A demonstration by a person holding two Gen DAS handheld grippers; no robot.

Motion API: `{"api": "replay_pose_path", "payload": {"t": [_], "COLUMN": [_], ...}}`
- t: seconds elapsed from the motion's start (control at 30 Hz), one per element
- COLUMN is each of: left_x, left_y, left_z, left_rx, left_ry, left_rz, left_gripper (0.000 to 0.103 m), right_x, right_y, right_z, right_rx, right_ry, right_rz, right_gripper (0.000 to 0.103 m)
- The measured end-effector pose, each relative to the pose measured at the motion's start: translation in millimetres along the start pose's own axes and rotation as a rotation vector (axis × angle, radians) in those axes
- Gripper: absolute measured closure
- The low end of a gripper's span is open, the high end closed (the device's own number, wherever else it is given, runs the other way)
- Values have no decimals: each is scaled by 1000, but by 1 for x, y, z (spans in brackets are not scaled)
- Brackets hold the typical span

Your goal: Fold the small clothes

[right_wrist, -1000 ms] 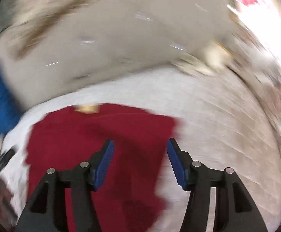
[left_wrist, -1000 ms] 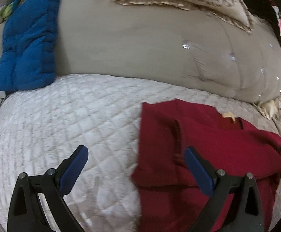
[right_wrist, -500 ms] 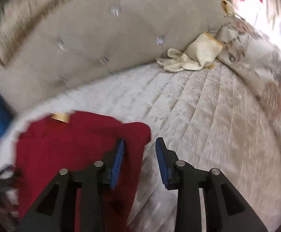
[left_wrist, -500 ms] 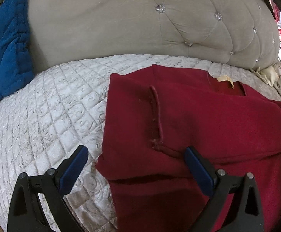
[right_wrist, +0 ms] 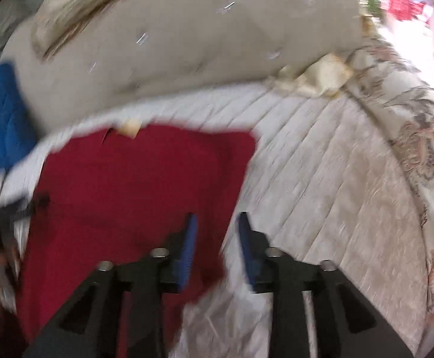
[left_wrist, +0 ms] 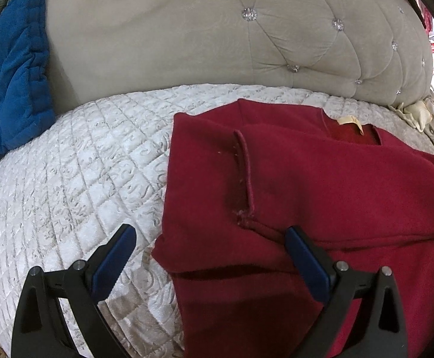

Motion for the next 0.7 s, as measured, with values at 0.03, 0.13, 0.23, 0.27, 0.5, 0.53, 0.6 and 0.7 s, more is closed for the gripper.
{"api": "replay_pose_path", "payload": {"t": [0.03, 0.13, 0.23, 0.27, 0.5, 0.53, 0.6, 0.7], "left_x": [0, 0, 0, -1, 1, 0, 0, 2], "left_y": [0, 0, 0, -1, 0, 0, 0, 0], "left_z": [0, 1, 2, 2, 2, 2, 3, 2], "left_rx": [0, 0, -2, -3, -2, -3, -5, 0], "left_ry": [-1, 0, 4, 6, -12, -12, -13, -20], "left_rz": [1, 4, 3, 2, 12, 10, 6, 11], "left_gripper": [1, 1, 1, 1, 1, 1, 1, 1], "right_x": [5, 9, -8, -11, 3, 3, -6, -31], "right_y": [-8, -20, -19, -18, -10, -10, -5, 11], "right_z": [7, 42, 48, 43, 32, 23, 4, 4], "right_rx": [7, -76, -56, -17, -15, 3, 37, -7], "right_ry": [-2, -68, 36, 83, 143, 132, 105, 88], "right_rz": [38, 116, -27, -57, 15, 22, -1, -120], "right_gripper": [73, 86, 103, 103, 103, 103, 103, 103]}}
Point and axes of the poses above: each gripper's, at about its wrist camera, not at the fingertips, and z roughly the way its jaws point, x to its right, y to its underside, the point moved 1 cm from there along z, roughly the way its jaws point, and after that the axes turned 1 degree about -z, right-handed, at the moved point
